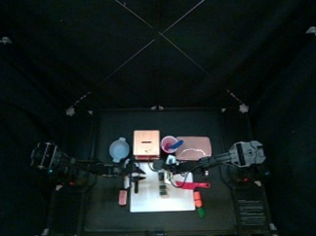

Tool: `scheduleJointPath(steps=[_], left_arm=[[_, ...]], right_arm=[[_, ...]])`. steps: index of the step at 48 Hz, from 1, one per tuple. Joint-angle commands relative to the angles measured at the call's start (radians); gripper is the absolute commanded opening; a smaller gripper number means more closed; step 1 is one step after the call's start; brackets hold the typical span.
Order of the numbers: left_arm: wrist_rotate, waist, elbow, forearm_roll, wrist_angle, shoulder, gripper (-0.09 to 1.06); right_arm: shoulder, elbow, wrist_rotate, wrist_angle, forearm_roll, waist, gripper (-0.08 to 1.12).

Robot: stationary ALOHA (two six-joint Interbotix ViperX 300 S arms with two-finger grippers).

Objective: Place sushi on board then cut the sushi with the knife then place the pieces on the plate
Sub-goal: Place the 4 sushi pieces on the plate

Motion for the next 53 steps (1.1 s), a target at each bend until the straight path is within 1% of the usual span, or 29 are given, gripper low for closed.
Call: scheduleJointPath(steps=[1,10,17,29,39,45,53], left_arm=[[0.000,0.000,-0.008,-0.002,-0.005,-0.009,0.70],[0.000,0.000,-0.006,-0.002,-0.005,-0.009,0.70],[0.000,0.002,-0.006,-0.003,-0.005,-0.009,0.70],[0.000,0.002,-0.006,-0.002,-0.005,-0.009,0.70],[0.000,0.003,-0.006,-0.003,-0.005,-0.009,0.70],[0.000,0.003,-0.006,-0.002,-0.005,-0.009,0.70],[0.002,0.003,-0.006,-0.002,-0.005,-0.009,0.70]], right_arm=[[-0.015,-0.023,0.002,-0.003,0.002,0.002,0.93],[-0.008,-0.023,0.005,-0.005,0.003,0.002,0.92],[-0.005,-0.023,0.003,0.002,0.003,0.003,0.88],[0.003,-0.023,0.000,0.003,0.003,0.003,0.71],[-0.003,-0.023,0.002,0.009,0.003,0.003,0.59],[-0.026,-0.025,0.002,0.040,0.003,0.002,0.58],[-0.095,-0.015,0.002,0.098,0.003,-0.002,0.58]])
